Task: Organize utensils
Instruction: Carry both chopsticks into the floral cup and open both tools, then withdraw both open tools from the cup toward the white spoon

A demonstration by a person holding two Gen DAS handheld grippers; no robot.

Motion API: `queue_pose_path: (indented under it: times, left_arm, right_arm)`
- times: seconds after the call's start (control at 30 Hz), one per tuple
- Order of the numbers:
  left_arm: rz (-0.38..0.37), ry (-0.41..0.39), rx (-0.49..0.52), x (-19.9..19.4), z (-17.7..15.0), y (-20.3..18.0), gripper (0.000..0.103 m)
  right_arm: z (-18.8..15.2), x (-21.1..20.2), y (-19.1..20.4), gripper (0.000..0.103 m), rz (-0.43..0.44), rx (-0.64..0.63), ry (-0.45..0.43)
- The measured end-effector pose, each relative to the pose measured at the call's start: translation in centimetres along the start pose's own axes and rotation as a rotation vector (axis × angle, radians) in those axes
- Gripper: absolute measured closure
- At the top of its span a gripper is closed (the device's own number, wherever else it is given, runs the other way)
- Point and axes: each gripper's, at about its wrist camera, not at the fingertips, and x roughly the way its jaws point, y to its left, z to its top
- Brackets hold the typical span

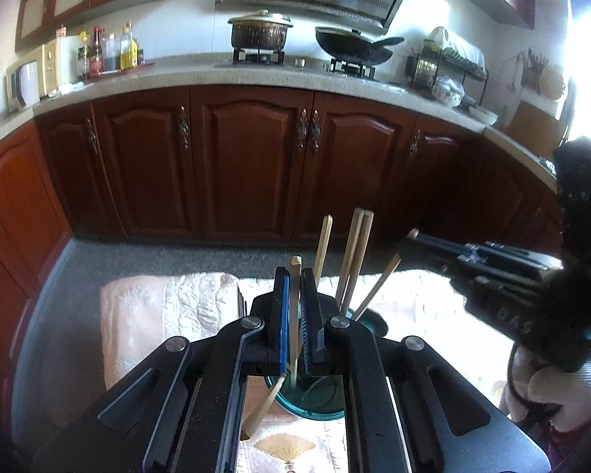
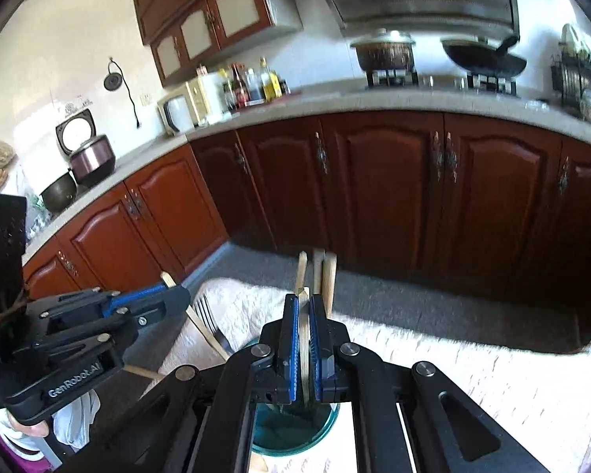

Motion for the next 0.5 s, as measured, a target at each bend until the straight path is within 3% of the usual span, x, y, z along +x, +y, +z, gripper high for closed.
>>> queue_pose_path:
  times: [0.2,0.27,0.37,0.5]
  left_arm:
    - [0.011,0.030,0.004,0.7,-0.8,-0.3,0.099]
    - [0.016,0.031,0.005,0.8,-0.9,-0.4,0.099]
    - [0.019,0.034,-0.004,0.8,-0.9,-0.2,0.097]
    - [0.015,0.035,-0.017,0.6,-1.0,0.1,0.081]
  right_arm:
    - [-1.2,1.4,-1.5,0.098,0.026,0.058,0.057]
    - [-1.4,1.2,-1.8,0.094,0.030,0.070,0.054]
    - [-1.7,0.8,-2.0,0.079,0.027,0.074,0.055]
    - [-2.3,0.4,-2.2,0.075,0.027,0.083,0.064]
